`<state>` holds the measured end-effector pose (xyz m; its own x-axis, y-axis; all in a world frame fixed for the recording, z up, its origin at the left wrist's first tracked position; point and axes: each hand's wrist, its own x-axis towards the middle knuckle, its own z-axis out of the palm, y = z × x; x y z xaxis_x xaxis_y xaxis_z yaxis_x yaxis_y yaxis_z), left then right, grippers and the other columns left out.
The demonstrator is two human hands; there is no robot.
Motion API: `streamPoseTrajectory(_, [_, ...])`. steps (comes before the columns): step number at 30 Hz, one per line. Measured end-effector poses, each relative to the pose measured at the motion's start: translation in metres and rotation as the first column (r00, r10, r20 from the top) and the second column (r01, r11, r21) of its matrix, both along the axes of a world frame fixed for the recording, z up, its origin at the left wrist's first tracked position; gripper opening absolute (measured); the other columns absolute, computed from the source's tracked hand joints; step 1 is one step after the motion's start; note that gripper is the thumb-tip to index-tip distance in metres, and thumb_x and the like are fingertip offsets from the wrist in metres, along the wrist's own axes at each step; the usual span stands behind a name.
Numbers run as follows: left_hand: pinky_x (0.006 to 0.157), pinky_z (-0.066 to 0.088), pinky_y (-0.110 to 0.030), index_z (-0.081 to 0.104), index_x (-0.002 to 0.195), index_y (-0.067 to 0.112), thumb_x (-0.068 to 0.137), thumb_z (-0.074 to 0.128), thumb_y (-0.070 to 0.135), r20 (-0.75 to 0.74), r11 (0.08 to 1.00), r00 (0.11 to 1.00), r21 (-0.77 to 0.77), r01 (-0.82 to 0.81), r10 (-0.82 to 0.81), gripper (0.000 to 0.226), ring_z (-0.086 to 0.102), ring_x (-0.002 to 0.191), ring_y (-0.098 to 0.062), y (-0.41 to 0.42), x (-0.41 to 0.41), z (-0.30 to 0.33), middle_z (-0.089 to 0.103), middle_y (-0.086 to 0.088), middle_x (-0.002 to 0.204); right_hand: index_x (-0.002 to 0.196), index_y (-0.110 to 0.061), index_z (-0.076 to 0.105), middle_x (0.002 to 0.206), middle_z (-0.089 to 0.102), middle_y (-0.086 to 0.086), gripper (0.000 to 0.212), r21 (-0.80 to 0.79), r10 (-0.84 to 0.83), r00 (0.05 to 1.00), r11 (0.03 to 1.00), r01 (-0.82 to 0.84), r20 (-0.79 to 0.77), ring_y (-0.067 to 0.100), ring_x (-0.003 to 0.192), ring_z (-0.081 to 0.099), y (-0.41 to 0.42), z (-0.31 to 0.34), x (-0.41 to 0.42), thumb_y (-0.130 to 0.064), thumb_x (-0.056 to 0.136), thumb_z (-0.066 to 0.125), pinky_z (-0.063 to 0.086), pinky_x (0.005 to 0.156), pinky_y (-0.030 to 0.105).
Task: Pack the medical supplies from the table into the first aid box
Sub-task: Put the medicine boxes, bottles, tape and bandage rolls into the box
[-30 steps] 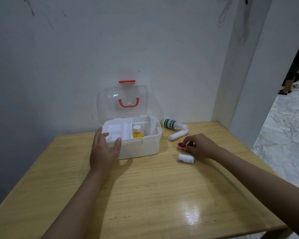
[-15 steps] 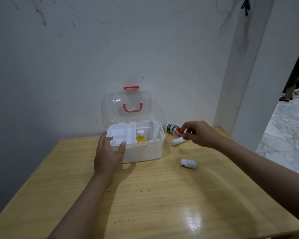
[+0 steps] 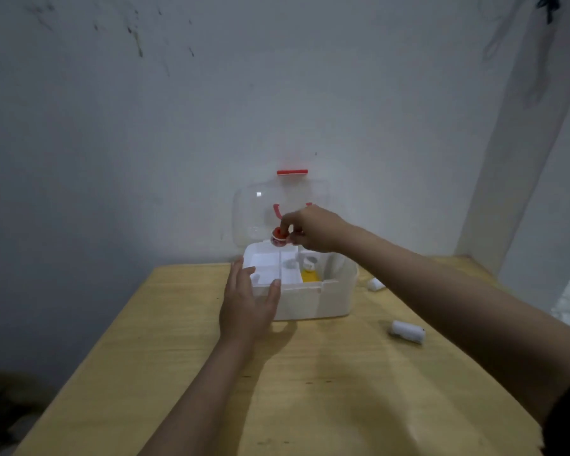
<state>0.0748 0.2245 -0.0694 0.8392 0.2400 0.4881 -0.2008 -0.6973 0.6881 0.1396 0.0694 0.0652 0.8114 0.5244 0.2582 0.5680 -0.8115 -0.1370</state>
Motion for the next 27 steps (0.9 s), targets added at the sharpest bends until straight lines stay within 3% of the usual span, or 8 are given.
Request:
streamPoseTrajectory(5, [0.084,0.054,-0.04,0.036,0.132,0.026,0.081,0.054,0.055,0.02,0.999,1.0,-0.04,0.025,-0.024,0.062,0.048,0.123,-0.018,0.001,-0.001,-0.002,0.042,0.001,0.143,0.109,-0.014,0.065,0.107,0.068,0.007,0.021,-0.152,0.075,0.997,0.986,-0.076,-0.013,0.023,0.095,0.062,0.038,-0.021,0.019,-0.013,0.089,0.059,0.034,0.056,0.023])
streamPoseTrajectory(8, [0.08,0.053,-0.033,0.038,0.133,0.022,0.082,0.058,0.049,0.052,0.999,0.999,-0.045,0.018,-0.016,0.061,0.051,0.109,-0.007,-0.001,-0.002,0.001,0.046,0.002,0.138,0.109,-0.016,0.066,0.106,0.07,0.006,0.022,-0.133,0.095,0.995,0.986,-0.099,-0.041,0.019,0.092,0.064,0.048,-0.028,0.025,-0.013,0.088,0.061,0.034,0.054,0.019])
streamPoseTrajectory(10, [0.078,0.053,-0.031,0.041,0.13,0.021,0.082,0.059,0.048,0.06,0.999,0.998,-0.038,0.018,-0.015,0.058,0.049,0.104,-0.002,-0.001,-0.002,0.001,0.043,0.003,0.14,0.111,-0.016,0.066,0.106,0.071,0.004,0.025,-0.096,0.094,0.993,0.99,-0.101,-0.075,0.017,0.092,0.065,0.052,-0.031,0.028,-0.014,0.086,0.064,0.043,0.06,0.018])
streamPoseTrajectory(13, [0.078,0.049,-0.027,0.046,0.125,0.019,0.082,0.058,0.048,0.05,1.0,0.999,-0.019,0.013,-0.012,0.053,0.046,0.111,-0.001,0.0,-0.001,0.0,0.037,0.005,0.146,0.113,-0.017,0.064,0.107,0.071,0.004,0.028,-0.041,0.077,0.992,0.996,-0.082,-0.105,0.017,0.093,0.066,0.051,-0.036,0.032,-0.014,0.085,0.064,0.055,0.078,0.031])
streamPoseTrajectory(16, [0.081,0.043,-0.025,0.05,0.119,0.017,0.082,0.058,0.048,0.053,1.0,0.999,-0.006,0.007,-0.006,0.049,0.043,0.124,-0.01,0.001,0.001,-0.002,0.033,0.003,0.15,0.108,-0.013,0.068,0.106,0.071,0.005,0.025,-0.002,0.063,0.99,0.998,-0.064,-0.127,0.018,0.091,0.066,0.048,-0.04,0.035,-0.01,0.084,0.065,0.055,0.084,0.032])
streamPoseTrajectory(22, [0.086,0.046,-0.028,0.051,0.117,0.018,0.083,0.057,0.049,0.042,1.0,0.999,-0.005,0.011,-0.011,0.047,0.038,0.133,-0.016,0.001,0.003,-0.004,0.029,0.003,0.152,0.101,-0.007,0.072,0.103,0.073,0.009,0.02,0.012,0.055,0.988,0.998,-0.054,-0.147,0.02,0.089,0.066,0.048,-0.034,0.035,-0.008,0.082,0.067,0.041,0.071,0.021])
streamPoseTrajectory(27, [0.085,0.052,-0.034,0.048,0.121,0.019,0.082,0.056,0.051,0.058,1.0,0.998,0.01,-0.002,0.001,0.051,0.041,0.13,-0.018,0.003,0.005,-0.006,0.032,0.002,0.15,0.102,-0.006,0.072,0.106,0.069,0.008,0.019,0.091,0.038,0.995,0.995,-0.029,-0.095,0.004,0.076,0.051,0.02,-0.015,0.03,-0.01,0.084,0.066,0.032,0.06,0.007])
